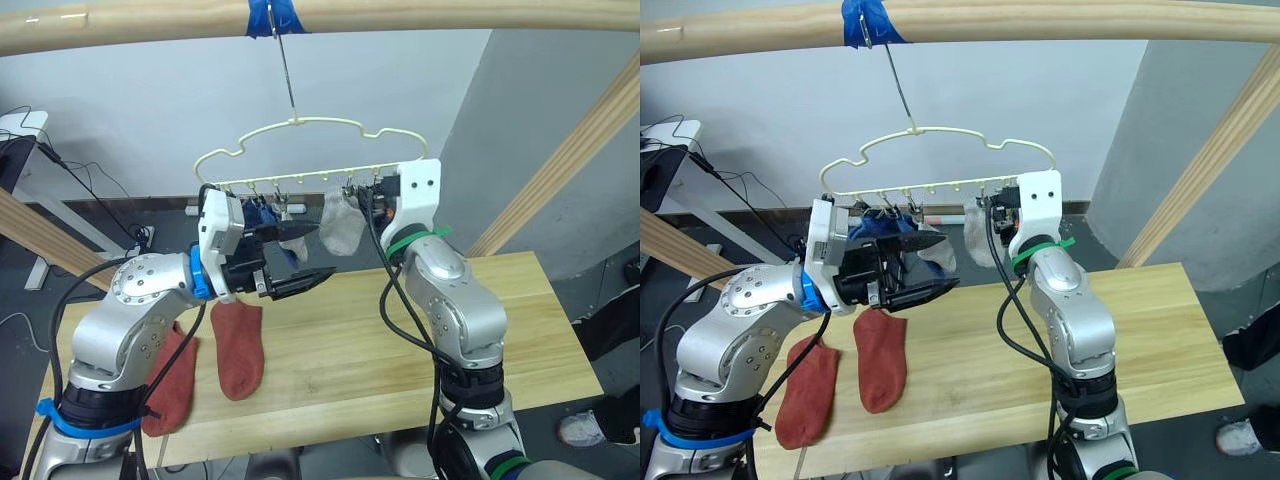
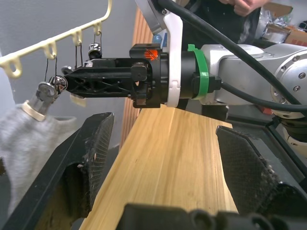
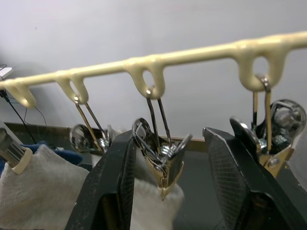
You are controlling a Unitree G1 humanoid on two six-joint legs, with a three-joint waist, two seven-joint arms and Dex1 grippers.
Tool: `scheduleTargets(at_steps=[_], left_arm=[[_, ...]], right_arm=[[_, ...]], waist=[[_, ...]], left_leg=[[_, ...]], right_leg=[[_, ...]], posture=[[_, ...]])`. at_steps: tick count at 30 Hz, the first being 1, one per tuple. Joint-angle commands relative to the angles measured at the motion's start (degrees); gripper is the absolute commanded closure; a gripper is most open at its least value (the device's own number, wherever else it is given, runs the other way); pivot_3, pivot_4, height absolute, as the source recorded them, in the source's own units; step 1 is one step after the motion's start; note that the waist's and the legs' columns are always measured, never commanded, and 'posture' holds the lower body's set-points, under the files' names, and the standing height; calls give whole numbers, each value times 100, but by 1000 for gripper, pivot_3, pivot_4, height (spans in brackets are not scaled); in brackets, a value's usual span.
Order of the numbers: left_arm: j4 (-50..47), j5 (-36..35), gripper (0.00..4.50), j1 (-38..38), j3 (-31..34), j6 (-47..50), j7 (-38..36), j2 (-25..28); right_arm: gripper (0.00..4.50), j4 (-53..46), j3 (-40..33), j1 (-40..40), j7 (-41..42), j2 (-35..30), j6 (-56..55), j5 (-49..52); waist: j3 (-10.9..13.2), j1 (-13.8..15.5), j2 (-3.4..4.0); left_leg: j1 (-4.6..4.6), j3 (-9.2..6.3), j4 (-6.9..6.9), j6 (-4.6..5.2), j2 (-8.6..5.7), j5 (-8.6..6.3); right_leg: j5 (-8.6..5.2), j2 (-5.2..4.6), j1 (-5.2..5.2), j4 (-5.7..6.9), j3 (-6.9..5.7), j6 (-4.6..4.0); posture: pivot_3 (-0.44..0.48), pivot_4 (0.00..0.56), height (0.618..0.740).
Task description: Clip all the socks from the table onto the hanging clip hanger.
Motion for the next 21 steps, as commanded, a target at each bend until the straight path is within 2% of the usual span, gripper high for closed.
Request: scheduleTargets(at_steps=[1,11,21], left_arm=[[-84,-17,725,-73,12,-86,-23,-32],[-86,-14,725,-59,3,-83,-8,-60],[-82,-2,725,-34,11,-97,-10,-62]], right_arm=[[2265,-263,43,-83,-128,110,-43,-20],[2265,-442,154,27,-230,194,116,93],[2265,-439,342,102,138,70,82,217]], waist=[[0,0,0],[0,-2,0],[0,-2,0]], left_leg=[[0,0,0,0,0,0],[0,-1,0,0,0,0],[0,-1,0,0,0,0]], right_leg=[[0,0,0,0,0,0],[0,0,0,0,-1,0],[0,0,0,0,0,0]], posture=[[-223,257,740],[-224,260,740],[-220,261,740]])
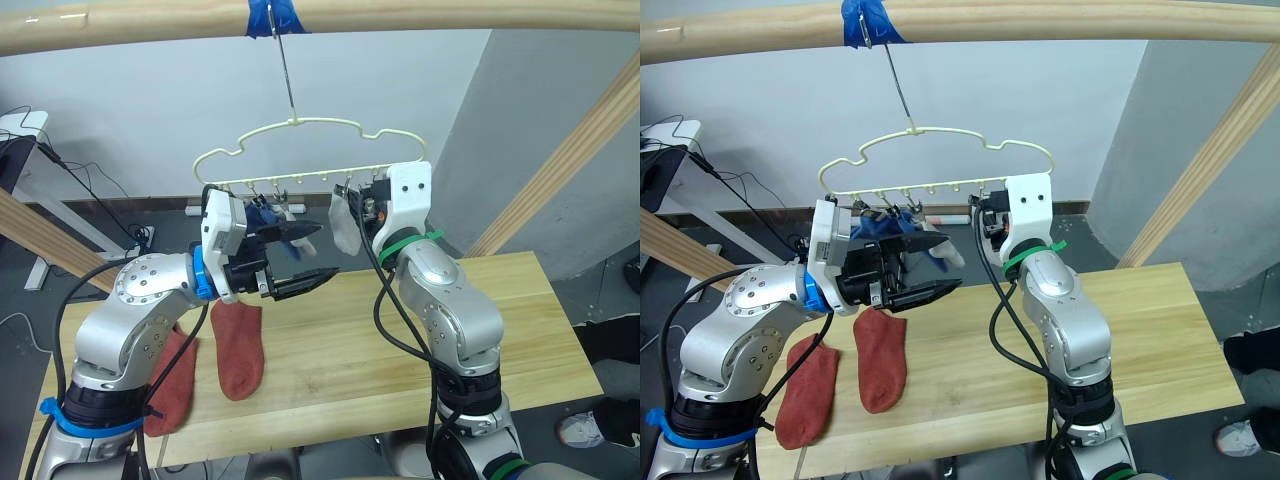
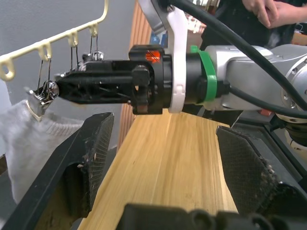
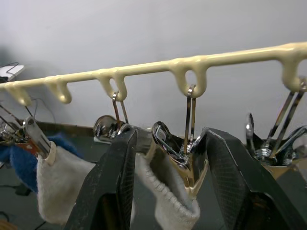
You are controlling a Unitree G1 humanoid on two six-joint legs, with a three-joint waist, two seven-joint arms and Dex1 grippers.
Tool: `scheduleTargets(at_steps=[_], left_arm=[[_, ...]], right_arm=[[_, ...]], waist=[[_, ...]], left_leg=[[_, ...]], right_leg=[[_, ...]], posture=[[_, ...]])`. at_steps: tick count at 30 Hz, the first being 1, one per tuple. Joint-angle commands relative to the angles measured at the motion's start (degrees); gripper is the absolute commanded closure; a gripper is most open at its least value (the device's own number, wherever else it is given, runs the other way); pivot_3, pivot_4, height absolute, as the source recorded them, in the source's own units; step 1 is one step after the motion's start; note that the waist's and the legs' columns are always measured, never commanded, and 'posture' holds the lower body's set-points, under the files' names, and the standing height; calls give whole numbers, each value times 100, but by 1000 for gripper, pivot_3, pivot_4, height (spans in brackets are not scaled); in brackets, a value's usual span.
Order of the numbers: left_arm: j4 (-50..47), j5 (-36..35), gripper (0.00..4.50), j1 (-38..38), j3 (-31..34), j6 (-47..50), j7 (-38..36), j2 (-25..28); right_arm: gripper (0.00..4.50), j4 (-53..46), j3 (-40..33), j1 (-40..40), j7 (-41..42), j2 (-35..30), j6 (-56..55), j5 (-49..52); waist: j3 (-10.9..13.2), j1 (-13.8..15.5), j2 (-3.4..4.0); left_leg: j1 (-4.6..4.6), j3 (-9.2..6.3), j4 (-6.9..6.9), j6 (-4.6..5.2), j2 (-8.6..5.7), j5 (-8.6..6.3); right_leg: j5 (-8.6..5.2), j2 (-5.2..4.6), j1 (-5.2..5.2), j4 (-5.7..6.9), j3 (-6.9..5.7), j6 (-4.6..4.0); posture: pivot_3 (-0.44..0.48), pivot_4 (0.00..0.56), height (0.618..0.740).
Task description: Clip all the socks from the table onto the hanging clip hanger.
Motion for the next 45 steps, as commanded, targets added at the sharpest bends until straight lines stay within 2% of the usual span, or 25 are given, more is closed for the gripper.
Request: scheduleTargets(at_steps=[1,24,28,31,32,45], left_arm=[[-84,-3,725,-21,25,-95,-8,-22],[-133,-3,725,56,48,-86,-4,7],[-124,0,725,74,43,-86,-12,8],[-129,-3,725,87,46,-79,-9,12],[-130,-6,725,87,47,-72,-4,11],[-137,7,725,178,90,-112,18,10]], right_arm=[[2265,-206,79,-27,114,57,-84,126],[2265,95,66,-99,232,85,-425,120],[3122,95,57,-98,223,73,-447,107],[4124,93,52,-100,222,61,-458,100],[4312,97,48,-105,222,57,-465,98],[4339,122,56,-122,231,6,-527,74]], waist=[[0,1,0],[0,4,0],[0,4,0],[0,3,0],[0,3,0],[0,3,0]], left_leg=[[0,-1,0,0,0,0],[0,-1,-1,0,0,0],[0,-1,-1,0,0,0],[0,-1,-1,0,0,0],[0,-1,-1,0,0,0],[0,-1,-1,0,0,0]], right_leg=[[0,0,0,0,-1,0],[0,0,0,0,-1,0],[0,0,0,0,-1,0],[0,0,0,0,-1,0],[0,0,0,0,-1,0],[0,0,0,0,0,0]], posture=[[-220,261,740],[-212,262,740],[-214,263,740],[-214,263,740],[-214,263,740],[-216,261,740]])
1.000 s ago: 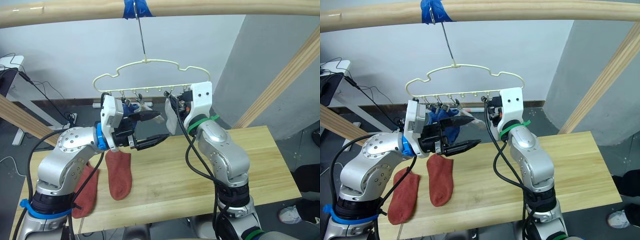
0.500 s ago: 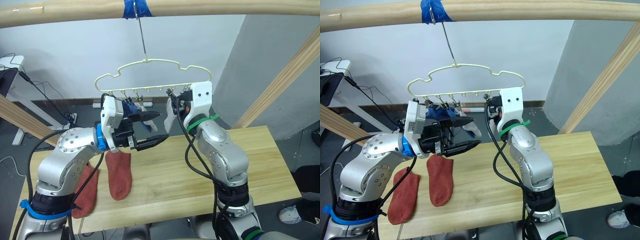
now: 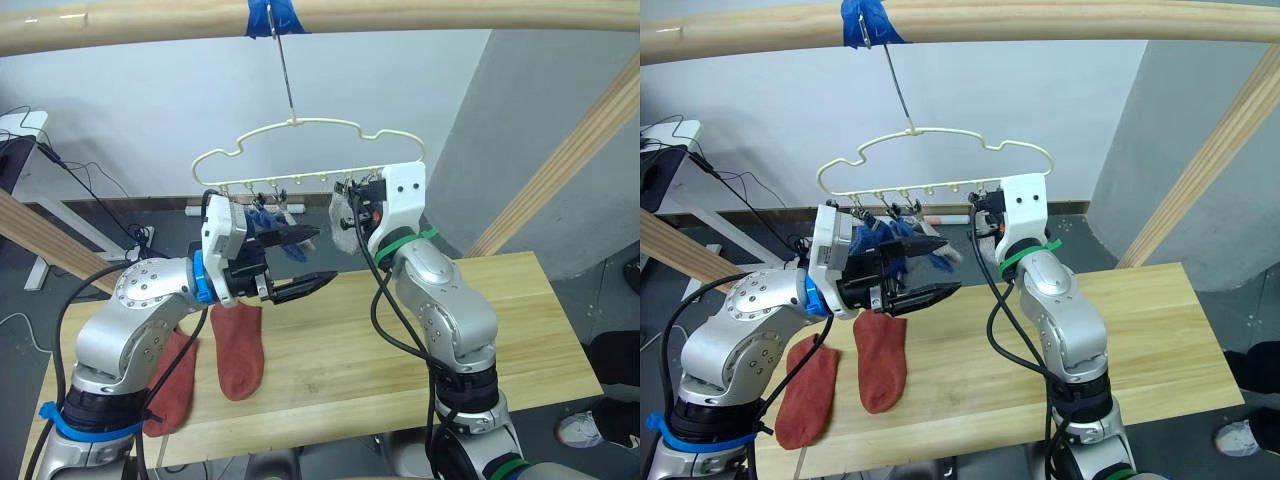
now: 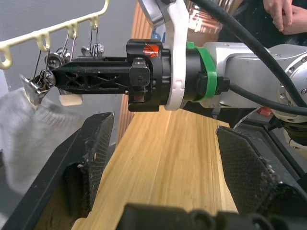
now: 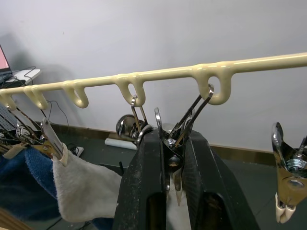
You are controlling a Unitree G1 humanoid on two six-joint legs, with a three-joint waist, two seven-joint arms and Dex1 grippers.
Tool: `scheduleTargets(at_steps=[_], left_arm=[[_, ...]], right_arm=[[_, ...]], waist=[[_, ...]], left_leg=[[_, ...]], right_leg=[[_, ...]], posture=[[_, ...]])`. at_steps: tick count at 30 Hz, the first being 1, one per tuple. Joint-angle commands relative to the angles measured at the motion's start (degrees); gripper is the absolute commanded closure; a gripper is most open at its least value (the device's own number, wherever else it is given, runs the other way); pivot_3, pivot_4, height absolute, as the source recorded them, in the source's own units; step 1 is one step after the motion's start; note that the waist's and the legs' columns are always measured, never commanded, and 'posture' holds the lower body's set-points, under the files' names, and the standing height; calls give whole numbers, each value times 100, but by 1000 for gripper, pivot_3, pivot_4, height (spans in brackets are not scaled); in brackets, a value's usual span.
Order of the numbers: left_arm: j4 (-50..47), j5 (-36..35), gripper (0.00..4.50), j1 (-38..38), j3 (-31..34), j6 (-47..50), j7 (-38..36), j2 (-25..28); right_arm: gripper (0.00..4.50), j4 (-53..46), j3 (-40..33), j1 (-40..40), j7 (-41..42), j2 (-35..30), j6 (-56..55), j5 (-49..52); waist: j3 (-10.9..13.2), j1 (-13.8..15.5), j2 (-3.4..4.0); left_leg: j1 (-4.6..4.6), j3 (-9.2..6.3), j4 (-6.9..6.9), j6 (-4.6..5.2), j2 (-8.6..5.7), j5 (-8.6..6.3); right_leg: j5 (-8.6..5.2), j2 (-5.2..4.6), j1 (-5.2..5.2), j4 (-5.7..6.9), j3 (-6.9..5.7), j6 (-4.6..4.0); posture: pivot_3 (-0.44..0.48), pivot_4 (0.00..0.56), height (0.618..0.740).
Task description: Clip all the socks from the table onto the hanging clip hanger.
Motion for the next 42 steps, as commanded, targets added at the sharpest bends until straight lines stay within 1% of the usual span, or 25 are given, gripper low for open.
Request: scheduleTargets(at_steps=[1,3,9,35,42], left_arm=[[-135,-2,725,42,88,-113,9,7],[-118,-2,725,27,89,-113,7,7],[-115,18,725,22,81,-119,9,13],[-94,78,725,-48,35,-135,20,-23],[-87,84,725,-61,28,-137,14,-30]], right_arm=[[4339,-126,49,-111,31,-2,-112,21],[4339,-157,36,-73,-10,-20,-105,-9],[2264,-167,62,-32,-17,-90,5,-48],[2264,163,-29,-256,-121,-273,-341,-279],[2264,220,-76,-309,-74,-205,-380,-233]], waist=[[0,0,0],[0,0,0],[0,0,0],[-1,-1,0],[-1,-4,0]], left_leg=[[0,0,0,0,0,0],[0,0,0,0,0,0],[0,0,0,0,0,0],[0,1,0,0,0,0],[0,2,1,0,0,0]], right_leg=[[0,0,0,0,0,0],[0,0,0,0,0,0],[0,0,0,0,0,0],[0,0,0,1,0,0],[0,0,0,2,0,-1]], posture=[[-216,261,740],[-216,260,740],[-217,260,740],[-217,246,740],[-220,247,740]])
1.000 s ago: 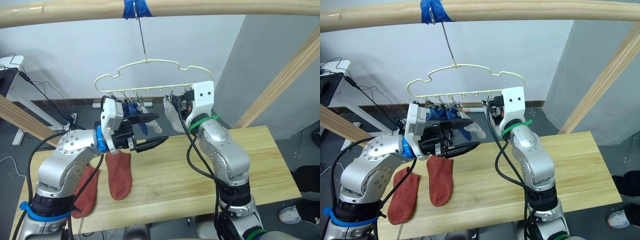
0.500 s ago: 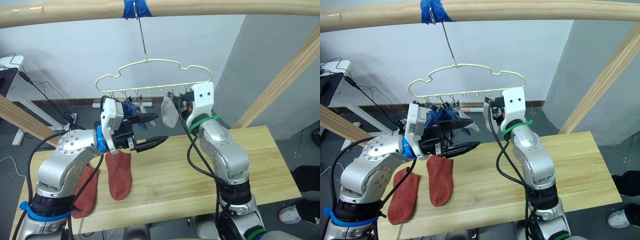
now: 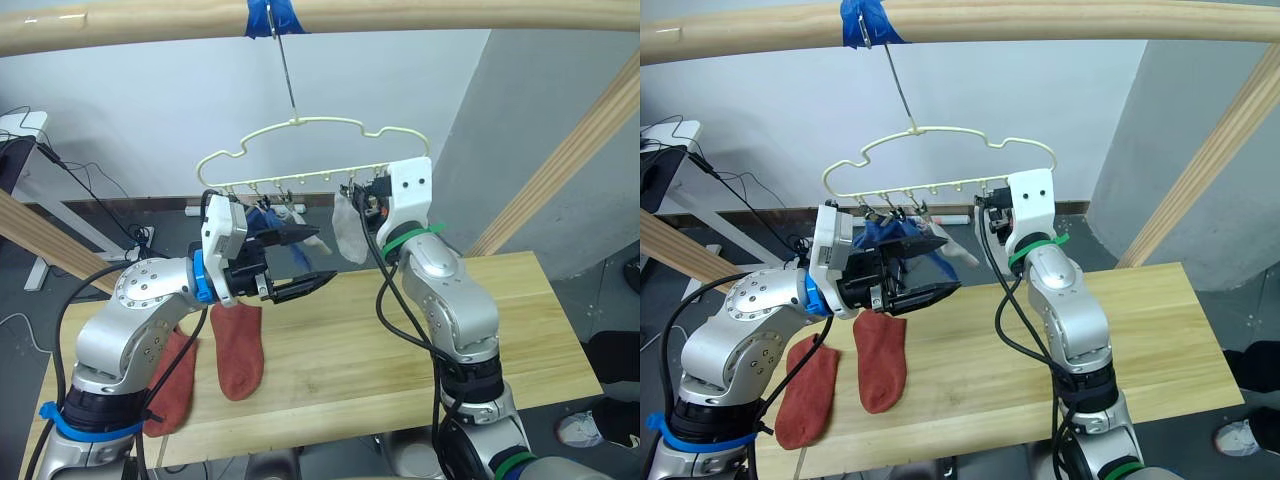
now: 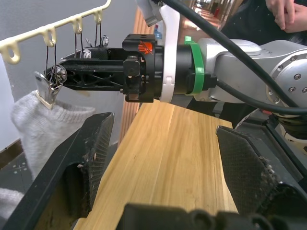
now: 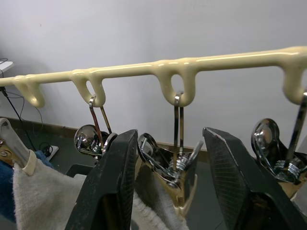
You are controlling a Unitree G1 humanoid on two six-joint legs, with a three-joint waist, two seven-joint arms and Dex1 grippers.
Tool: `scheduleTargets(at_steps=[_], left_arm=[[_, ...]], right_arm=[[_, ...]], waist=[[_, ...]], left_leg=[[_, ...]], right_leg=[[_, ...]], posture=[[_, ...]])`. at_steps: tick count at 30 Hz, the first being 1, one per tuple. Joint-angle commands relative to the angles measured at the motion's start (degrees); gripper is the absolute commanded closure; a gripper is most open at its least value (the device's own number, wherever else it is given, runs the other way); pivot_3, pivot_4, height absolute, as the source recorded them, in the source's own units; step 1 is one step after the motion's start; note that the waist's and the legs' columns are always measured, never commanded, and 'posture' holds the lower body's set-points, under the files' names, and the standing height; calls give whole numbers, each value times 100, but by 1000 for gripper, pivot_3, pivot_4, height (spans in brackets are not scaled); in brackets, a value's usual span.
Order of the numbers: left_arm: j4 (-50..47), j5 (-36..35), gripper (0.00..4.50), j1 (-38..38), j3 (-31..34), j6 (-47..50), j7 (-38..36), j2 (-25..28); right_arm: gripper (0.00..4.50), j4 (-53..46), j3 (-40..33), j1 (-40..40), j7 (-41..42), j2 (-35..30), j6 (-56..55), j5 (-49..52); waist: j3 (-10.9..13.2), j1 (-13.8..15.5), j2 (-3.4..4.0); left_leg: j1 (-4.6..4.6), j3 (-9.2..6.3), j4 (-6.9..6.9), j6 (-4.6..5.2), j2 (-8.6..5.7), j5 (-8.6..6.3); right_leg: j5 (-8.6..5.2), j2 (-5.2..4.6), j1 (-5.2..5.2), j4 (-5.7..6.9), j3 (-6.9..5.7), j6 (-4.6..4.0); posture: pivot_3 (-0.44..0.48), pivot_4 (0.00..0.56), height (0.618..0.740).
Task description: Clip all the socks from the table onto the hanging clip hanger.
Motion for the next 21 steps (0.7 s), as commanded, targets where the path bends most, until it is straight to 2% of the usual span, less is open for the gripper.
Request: scheduleTargets(at_steps=[1,21], left_arm=[[-92,14,725,-47,29,-121,8,-23],[-131,21,725,14,53,-105,37,-28]], right_arm=[[2264,-117,-21,-136,18,77,-128,59],[2264,-28,115,-266,179,251,-83,146]], waist=[[0,-1,0],[0,0,0]], left_leg=[[0,0,0,0,0,0],[0,-1,1,0,0,0]], right_leg=[[0,0,0,0,0,0],[0,0,0,2,0,-1]], posture=[[-217,247,740],[-211,249,740]])
